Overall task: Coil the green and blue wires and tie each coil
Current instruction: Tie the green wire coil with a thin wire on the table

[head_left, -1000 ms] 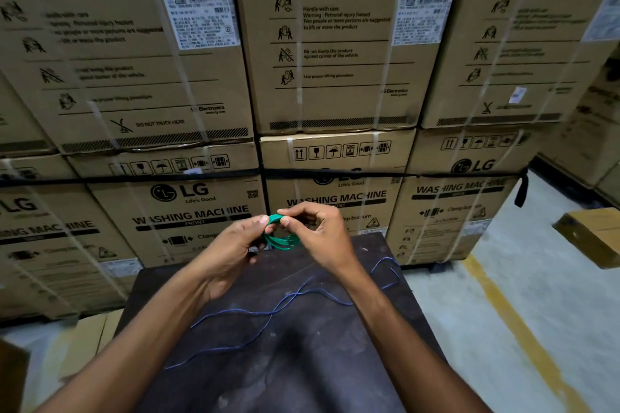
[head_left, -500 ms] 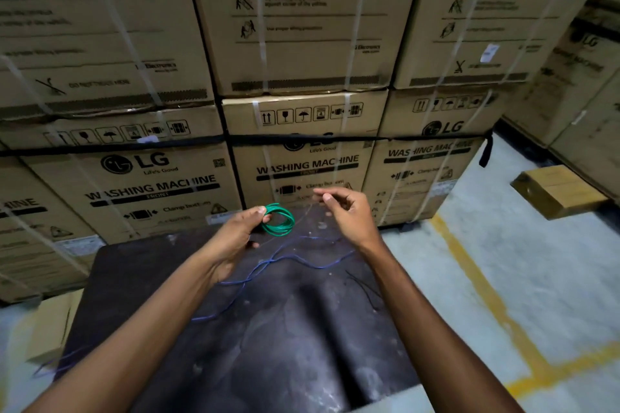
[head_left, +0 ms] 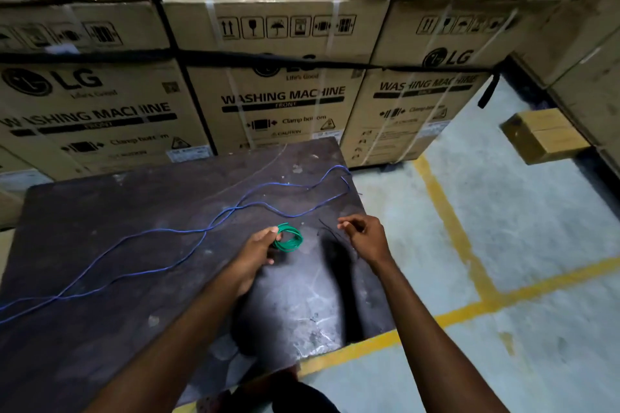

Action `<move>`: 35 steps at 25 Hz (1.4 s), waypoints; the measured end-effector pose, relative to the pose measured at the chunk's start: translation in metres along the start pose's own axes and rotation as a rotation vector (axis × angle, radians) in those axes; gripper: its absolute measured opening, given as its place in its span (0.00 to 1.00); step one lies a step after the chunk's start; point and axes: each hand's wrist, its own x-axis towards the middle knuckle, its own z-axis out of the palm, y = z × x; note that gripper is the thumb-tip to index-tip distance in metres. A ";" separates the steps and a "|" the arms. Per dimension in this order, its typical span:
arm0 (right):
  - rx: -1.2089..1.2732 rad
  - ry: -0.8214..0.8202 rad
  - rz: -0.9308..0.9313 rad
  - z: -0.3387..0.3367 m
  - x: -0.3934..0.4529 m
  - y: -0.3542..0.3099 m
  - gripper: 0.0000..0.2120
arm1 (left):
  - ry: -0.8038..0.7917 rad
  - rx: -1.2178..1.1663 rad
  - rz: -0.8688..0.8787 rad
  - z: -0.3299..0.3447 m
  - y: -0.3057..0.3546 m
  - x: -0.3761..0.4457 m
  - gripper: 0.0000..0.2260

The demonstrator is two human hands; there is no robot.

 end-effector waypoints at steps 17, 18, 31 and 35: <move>-0.181 -0.069 0.000 0.066 0.030 0.094 0.17 | 0.097 -0.094 -0.196 0.019 -0.071 0.043 0.11; -0.128 -0.111 0.044 0.071 0.032 0.098 0.21 | 0.104 -0.088 -0.197 0.020 -0.072 0.044 0.11; -0.306 -0.154 -0.291 0.081 0.058 0.065 0.11 | 0.110 -0.109 -0.183 0.018 -0.066 0.040 0.11; -0.486 -0.226 -0.176 0.106 0.067 0.042 0.11 | 0.140 -0.166 -0.197 0.007 -0.063 0.038 0.08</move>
